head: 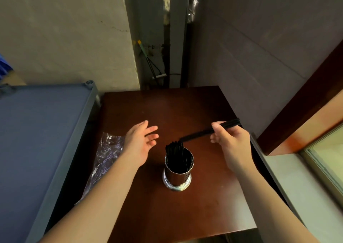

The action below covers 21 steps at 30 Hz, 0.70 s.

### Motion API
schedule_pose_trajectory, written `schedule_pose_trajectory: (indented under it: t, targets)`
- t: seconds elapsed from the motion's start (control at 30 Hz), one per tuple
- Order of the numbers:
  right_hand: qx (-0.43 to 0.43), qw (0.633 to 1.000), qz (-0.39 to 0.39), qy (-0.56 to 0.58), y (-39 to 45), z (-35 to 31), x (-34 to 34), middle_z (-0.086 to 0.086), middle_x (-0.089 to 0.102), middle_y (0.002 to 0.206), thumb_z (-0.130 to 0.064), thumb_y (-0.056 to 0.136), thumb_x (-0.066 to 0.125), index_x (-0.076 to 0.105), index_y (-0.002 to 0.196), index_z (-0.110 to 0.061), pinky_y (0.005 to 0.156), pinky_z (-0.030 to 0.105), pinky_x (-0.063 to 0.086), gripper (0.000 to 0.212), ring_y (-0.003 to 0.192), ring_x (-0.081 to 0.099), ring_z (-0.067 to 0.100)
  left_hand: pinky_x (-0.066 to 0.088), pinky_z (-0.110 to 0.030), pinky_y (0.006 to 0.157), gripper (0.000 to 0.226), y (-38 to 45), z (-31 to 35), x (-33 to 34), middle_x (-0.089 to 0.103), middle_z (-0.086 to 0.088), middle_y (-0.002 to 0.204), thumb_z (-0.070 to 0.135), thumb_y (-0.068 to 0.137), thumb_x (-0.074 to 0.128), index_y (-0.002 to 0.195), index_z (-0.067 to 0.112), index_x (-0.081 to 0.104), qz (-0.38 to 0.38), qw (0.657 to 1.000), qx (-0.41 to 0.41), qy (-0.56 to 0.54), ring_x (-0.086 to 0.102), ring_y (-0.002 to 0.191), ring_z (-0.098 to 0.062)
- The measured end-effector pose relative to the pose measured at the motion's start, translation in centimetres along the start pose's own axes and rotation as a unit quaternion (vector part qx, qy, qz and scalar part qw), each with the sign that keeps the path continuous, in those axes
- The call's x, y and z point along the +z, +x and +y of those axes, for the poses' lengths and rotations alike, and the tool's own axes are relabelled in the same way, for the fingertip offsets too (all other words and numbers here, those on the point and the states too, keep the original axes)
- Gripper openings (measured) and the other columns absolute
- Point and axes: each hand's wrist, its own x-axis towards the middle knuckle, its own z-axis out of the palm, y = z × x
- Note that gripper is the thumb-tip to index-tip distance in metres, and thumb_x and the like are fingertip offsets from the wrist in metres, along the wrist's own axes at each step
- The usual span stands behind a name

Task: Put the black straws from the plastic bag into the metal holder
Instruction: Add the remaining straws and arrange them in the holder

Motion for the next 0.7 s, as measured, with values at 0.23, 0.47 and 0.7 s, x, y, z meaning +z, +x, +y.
schedule_pose_trajectory:
  t: [0.23, 0.47, 0.7]
  targets:
    - [0.003, 0.959, -0.142, -0.245, -1.2, 2.3, 0.0, -0.004, 0.070, 0.063, -0.013, 0.092, 0.072, 0.073, 0.084, -0.020, 0.055, 0.022, 0.054, 0.010, 0.054, 0.065, 0.009, 0.045, -0.028, 0.054, 0.017, 0.5, -0.4, -1.9, 0.074, -0.017, 0.098, 0.012, 0.100, 0.057, 0.116, 0.012, 0.060, 0.033, 0.999, 0.004, 0.022, 0.062, 0.065, -0.021]
    - [0.000, 0.926, -0.181, -0.332, -1.7, 4.5, 1.6, -0.006, 0.066, 0.066, -0.016, 0.092, 0.072, 0.067, 0.077, -0.033, 0.060, 0.036, 0.058, 0.023, 0.056, 0.062, 0.007, 0.046, -0.028, 0.052, 0.016, 0.6, -1.0, -1.5, 0.075, -0.016, 0.092, 0.008, 0.098, 0.056, 0.111, 0.014, 0.064, 0.021, 0.998, 0.008, 0.057, 0.064, 0.064, -0.021]
    - [0.023, 0.904, -0.176, -0.388, -1.9, 6.0, 2.2, 0.010, 0.066, 0.083, -0.020, 0.090, 0.072, 0.069, 0.090, -0.007, 0.066, 0.045, 0.055, 0.014, 0.071, 0.065, 0.027, 0.047, -0.023, 0.050, 0.021, 0.6, -2.0, -0.9, 0.075, -0.013, 0.099, 0.001, 0.090, 0.064, 0.101, 0.016, 0.073, -0.042, 0.973, 0.044, 0.222, 0.064, 0.062, -0.014]
